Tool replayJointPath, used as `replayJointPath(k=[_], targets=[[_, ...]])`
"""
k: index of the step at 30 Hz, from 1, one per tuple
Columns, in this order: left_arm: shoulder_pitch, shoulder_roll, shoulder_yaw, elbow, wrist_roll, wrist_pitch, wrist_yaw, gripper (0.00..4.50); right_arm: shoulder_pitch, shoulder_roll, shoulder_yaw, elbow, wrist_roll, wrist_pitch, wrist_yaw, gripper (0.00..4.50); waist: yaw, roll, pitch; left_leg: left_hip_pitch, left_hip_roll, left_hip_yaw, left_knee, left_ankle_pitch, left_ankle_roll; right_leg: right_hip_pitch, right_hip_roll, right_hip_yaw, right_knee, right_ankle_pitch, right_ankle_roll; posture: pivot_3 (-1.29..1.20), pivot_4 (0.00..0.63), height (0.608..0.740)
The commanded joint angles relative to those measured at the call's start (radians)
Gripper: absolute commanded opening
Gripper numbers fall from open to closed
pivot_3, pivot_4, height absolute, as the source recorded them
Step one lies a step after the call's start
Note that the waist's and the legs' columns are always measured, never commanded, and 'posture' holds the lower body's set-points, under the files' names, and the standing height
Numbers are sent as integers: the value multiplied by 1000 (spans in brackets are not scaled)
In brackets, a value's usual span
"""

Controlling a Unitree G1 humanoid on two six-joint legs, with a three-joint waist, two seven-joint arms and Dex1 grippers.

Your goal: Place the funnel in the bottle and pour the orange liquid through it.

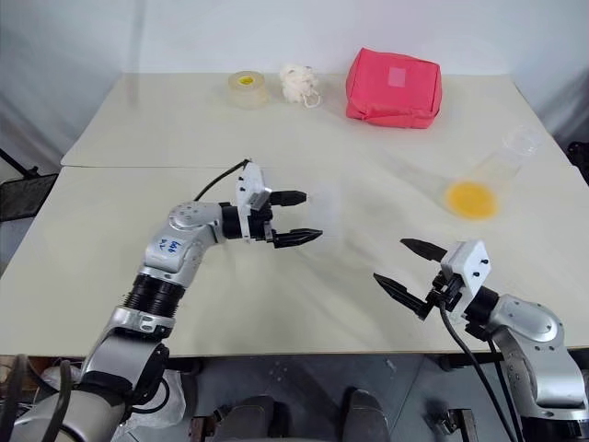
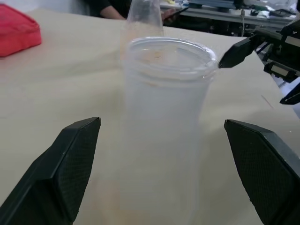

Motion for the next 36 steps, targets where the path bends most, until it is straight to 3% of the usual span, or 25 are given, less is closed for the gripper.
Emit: replayJointPath(k=[1,6,11,18,21,27,31,36], targets=[[-66,77,95,-28,-59,71,-6,4487,18,-41,-50,-33,34,7,34,4500,0,0,0,0,0,0,0,0,0,0,0,0,0,0,0,0,150,740],[-50,208,177,-38,-52,79,7,4487,0,-79,-49,1,49,14,86,4500,-2,0,0,0,0,-1,1,0,0,0,0,0,0,0,0,0,150,740],[62,280,260,-182,-87,134,52,4487,-48,-87,-37,43,49,14,128,4500,-1,0,0,0,0,-2,1,0,0,0,0,1,1,0,0,0,150,740],[482,364,524,-551,-174,286,178,4487,-112,-91,-14,91,51,18,187,4500,-10,0,0,0,4,-3,2,0,0,0,-1,1,2,0,0,0,150,740],[657,346,629,-657,-176,294,245,4487,-135,-93,-3,116,55,6,229,4500,-12,0,0,1,5,-3,1,0,0,0,-1,2,2,0,0,0,150,740],[820,251,737,-776,-149,247,412,4487,-184,-94,13,149,82,12,316,4500,6,-1,1,1,4,-8,7,-1,0,5,-2,3,1,0,0,0,150,740],[892,227,717,-851,-133,267,487,4487,-230,-76,40,187,63,6,322,4500,2,-1,1,2,4,-9,6,-1,0,6,-2,3,1,0,0,0,150,740],[875,227,635,-904,-103,307,578,4487,-258,-58,68,204,54,3,317,4500,2,-1,1,2,3,-9,7,-1,0,6,-2,3,1,0,0,0,150,740]])
